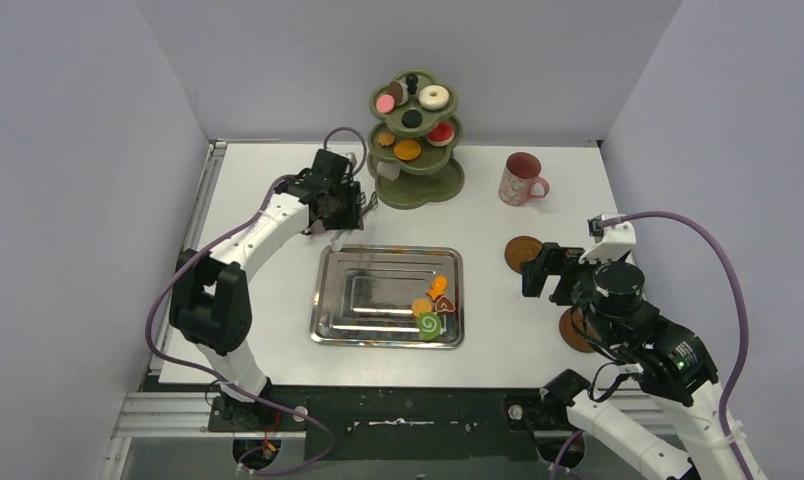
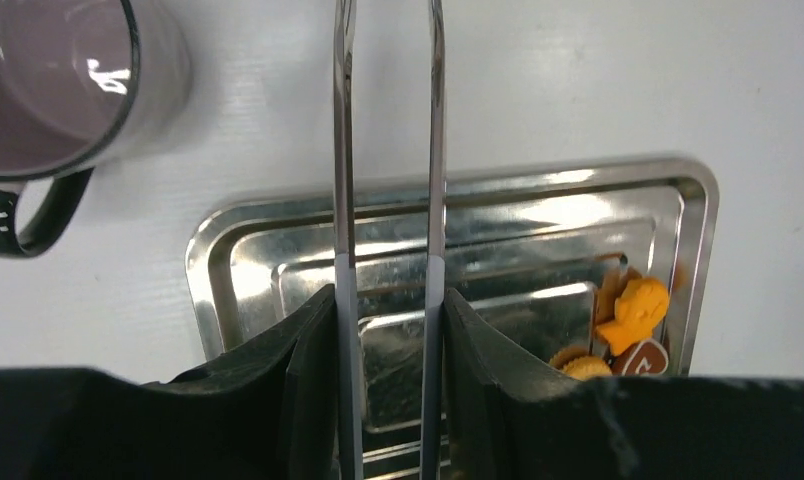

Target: Serve the afternoon tea

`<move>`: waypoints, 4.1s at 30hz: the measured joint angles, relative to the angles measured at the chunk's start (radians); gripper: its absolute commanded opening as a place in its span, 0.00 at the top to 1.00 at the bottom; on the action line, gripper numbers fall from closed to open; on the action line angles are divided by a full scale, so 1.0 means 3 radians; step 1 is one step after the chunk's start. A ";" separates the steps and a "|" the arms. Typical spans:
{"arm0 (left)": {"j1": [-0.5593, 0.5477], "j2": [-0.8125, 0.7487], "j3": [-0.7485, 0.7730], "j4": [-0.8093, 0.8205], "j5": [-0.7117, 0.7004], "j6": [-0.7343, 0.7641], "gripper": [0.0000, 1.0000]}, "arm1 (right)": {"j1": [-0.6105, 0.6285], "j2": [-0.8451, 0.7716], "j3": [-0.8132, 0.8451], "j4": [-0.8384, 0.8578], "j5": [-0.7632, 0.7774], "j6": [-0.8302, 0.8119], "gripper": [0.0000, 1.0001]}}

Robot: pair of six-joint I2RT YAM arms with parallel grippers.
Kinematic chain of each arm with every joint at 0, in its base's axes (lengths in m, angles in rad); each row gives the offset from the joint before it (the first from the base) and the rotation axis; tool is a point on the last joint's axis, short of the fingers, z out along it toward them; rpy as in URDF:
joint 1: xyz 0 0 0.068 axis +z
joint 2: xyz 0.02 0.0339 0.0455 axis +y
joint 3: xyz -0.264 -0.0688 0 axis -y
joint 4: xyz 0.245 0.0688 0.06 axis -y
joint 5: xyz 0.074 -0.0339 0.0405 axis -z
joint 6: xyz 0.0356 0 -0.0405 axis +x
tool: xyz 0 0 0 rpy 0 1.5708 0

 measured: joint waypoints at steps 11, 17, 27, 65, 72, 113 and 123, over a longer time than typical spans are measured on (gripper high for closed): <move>-0.0687 -0.0415 -0.0140 -0.0504 -0.0090 0.0220 0.65 | 0.0000 -0.0053 -0.0001 -0.0061 -0.0013 -0.0052 0.00; -0.0985 -0.0642 -0.0173 -0.0626 -0.0112 0.0289 0.62 | 0.0000 -0.0081 0.0000 -0.0126 0.0019 -0.0060 0.00; -0.1497 -0.0769 -0.0178 -0.0731 -0.0186 0.0327 0.60 | 0.0000 -0.0081 0.0018 -0.0202 0.0076 -0.0071 0.00; -0.1946 -0.0217 -0.0252 -0.0701 -0.0301 0.0326 0.60 | 0.0000 -0.0284 0.0029 -0.0287 0.0167 -0.0072 0.00; -0.1948 -0.0210 -0.0272 -0.0703 -0.0306 0.0312 0.73 | 0.0000 -0.0290 -0.0037 -0.0285 0.0165 -0.0071 0.00; -0.1114 -0.0406 -0.0086 -0.0142 -0.1152 0.0399 0.81 | 0.0000 -0.0465 -0.0117 -0.0254 0.0074 -0.0047 0.00; -0.0955 0.0113 0.0271 0.0107 -0.1151 0.0479 0.81 | 0.0000 -0.0465 -0.0095 -0.0276 0.0065 -0.0045 0.00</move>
